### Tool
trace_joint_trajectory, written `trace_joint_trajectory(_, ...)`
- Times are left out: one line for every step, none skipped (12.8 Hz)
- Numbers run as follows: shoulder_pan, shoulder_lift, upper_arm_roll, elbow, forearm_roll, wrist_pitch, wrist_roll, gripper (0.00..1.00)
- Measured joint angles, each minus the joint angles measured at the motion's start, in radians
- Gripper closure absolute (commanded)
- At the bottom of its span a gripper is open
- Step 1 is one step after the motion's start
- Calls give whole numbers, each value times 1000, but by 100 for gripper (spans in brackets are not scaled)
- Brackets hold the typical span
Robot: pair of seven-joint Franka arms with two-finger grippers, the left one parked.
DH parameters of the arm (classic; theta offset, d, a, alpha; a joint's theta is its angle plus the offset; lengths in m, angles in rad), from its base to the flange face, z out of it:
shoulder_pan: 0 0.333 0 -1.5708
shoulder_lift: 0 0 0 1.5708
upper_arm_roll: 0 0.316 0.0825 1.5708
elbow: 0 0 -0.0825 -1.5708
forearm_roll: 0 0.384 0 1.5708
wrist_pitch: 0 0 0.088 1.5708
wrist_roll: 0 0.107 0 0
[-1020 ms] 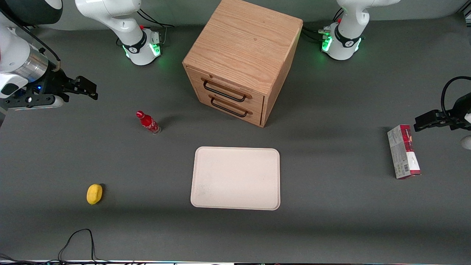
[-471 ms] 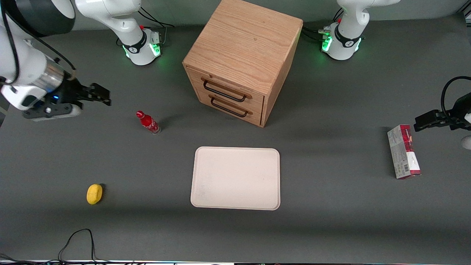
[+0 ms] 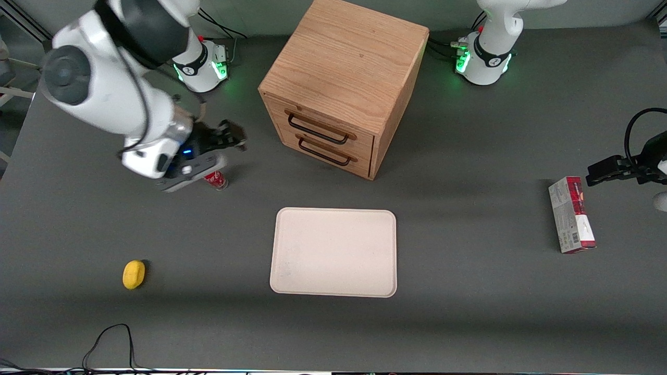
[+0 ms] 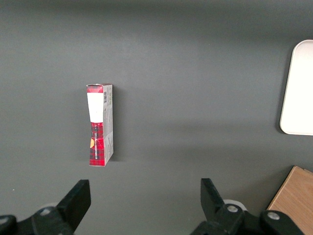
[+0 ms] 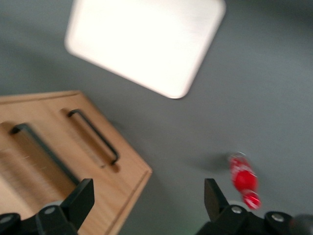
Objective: Open upper drawer
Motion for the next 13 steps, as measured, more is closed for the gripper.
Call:
trace_joint_trajectory(3, 17, 64, 10, -17, 0, -20, 0)
trace_joint_trajectory(6, 33, 128, 15, -52, -1, -37, 0)
trace_joint_trajectory(9, 51, 187, 17, -90, -1, -57, 0)
trace_joint_trajectory(12, 73, 235, 18, -117, 0, -85, 0)
trace_joint_trajectory(16, 98, 263, 19, -129, 7, -129, 0)
trace_joint_trajectory(17, 121, 271, 20, -131, 17, -189, 0)
trace_joint_trajectory(16, 145, 271, 21, -131, 32, -250, 0)
trace_joint_trajectory(14, 170, 271, 22, -131, 50, -292, 0)
trace_joint_trajectory(14, 194, 271, 22, -131, 70, -315, 0)
trace_joint_trajectory(19, 215, 271, 22, -132, 89, -326, 0)
trace_joint_trajectory(26, 234, 272, 21, -133, 99, -329, 0)
trace_joint_trajectory(32, 248, 273, 20, -135, 111, -329, 0)
trace_joint_trajectory(38, 259, 273, 17, -137, 125, -329, 0)
